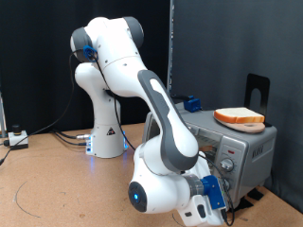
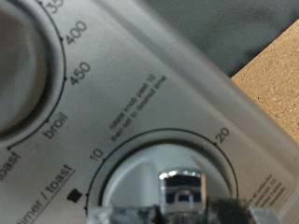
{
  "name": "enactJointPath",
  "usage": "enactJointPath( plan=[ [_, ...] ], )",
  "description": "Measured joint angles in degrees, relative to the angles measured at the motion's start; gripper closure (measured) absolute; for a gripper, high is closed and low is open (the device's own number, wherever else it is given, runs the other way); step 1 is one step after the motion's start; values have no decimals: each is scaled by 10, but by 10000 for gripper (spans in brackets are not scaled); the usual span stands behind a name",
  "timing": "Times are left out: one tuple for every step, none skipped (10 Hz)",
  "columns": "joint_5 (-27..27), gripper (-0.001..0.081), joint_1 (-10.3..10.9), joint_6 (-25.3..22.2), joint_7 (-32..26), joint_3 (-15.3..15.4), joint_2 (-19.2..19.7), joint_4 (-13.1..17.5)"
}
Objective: Make a piece of toast with the oven
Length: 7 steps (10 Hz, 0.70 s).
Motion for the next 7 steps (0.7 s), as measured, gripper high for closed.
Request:
enactJointPath(
  plan=[
    [2, 711, 0, 4, -1, 0, -3, -3],
    [2, 711, 0, 5, 0, 0, -4, -4],
    [2, 711, 0, 5, 4, 0, -4, -4],
    [2, 711, 0, 5, 6, 0, -4, -4],
    [2, 711, 0, 5, 6, 0, -4, -4],
    [2, 711, 0, 6, 8, -1, -4, -4],
    [1, 711, -1, 6, 9, -6, -5, -4]
  ],
)
